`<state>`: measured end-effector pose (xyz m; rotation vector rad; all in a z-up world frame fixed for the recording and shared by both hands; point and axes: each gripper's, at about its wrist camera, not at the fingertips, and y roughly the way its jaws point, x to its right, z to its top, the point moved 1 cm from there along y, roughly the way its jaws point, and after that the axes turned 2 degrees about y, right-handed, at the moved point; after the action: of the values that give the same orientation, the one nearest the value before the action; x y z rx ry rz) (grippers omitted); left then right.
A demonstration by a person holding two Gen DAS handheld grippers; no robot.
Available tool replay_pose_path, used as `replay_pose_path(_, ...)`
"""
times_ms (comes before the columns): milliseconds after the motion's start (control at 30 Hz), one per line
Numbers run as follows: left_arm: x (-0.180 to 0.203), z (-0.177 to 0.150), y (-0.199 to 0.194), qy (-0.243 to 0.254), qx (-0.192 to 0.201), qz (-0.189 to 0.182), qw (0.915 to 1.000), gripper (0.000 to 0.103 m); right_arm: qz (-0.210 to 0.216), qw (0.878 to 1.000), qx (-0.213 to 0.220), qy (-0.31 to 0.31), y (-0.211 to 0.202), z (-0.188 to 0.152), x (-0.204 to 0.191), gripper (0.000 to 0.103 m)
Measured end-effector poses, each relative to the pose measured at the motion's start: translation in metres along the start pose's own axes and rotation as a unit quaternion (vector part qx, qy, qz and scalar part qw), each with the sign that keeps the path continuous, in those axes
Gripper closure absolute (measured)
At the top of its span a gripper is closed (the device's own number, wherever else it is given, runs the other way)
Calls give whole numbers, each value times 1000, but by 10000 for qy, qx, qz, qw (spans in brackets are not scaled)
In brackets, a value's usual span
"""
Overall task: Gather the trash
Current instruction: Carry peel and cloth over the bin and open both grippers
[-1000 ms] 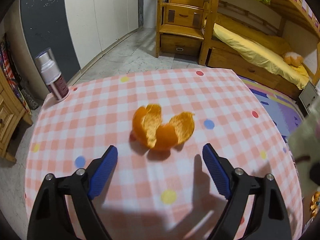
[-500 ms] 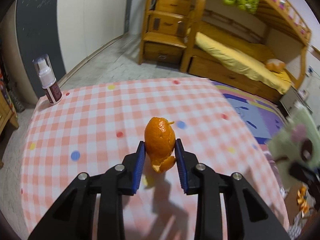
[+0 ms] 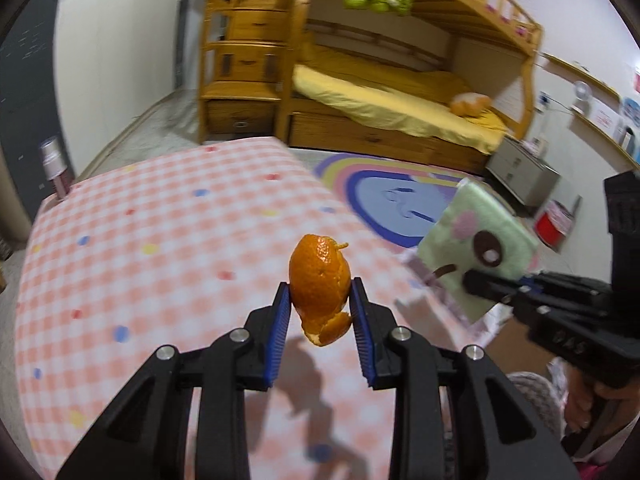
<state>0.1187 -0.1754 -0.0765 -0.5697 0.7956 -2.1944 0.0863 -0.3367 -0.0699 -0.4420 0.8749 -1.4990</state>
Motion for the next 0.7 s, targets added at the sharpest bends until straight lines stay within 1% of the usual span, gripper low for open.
replay_pose_path(67, 20, 0, 3, 128, -17, -173, 9998, 74, -194, 9997, 18, 132, -10, -11, 16, 96)
replay_pose_path(167, 55, 0, 14, 445, -102, -358, 9983, 74, -438, 9986, 56, 305, -24, -25, 37, 96)
replay_pose_path(233, 76, 0, 21, 608, -142, -494, 9968, 74, -625, 9970, 94, 450, -33, -31, 57, 96)
replay_pose_path(267, 90, 1, 26, 714, -162, -589, 9956, 74, -701, 9962, 114, 509, -37, -34, 64, 96)
replay_pose_path(433, 135, 8, 48, 1082, -291, -829, 9902, 74, -1088, 9907, 223, 791, -56, -46, 102, 96)
replay_pose_path(567, 160, 14, 66, 1283, -406, -951, 9863, 74, -1263, 9874, 213, 932, -58, -50, 127, 95)
replay_pose_path(700, 176, 24, 90, 1305, -536, -1071, 9842, 74, -1416, 9849, 159, 986, -51, -48, 148, 95)
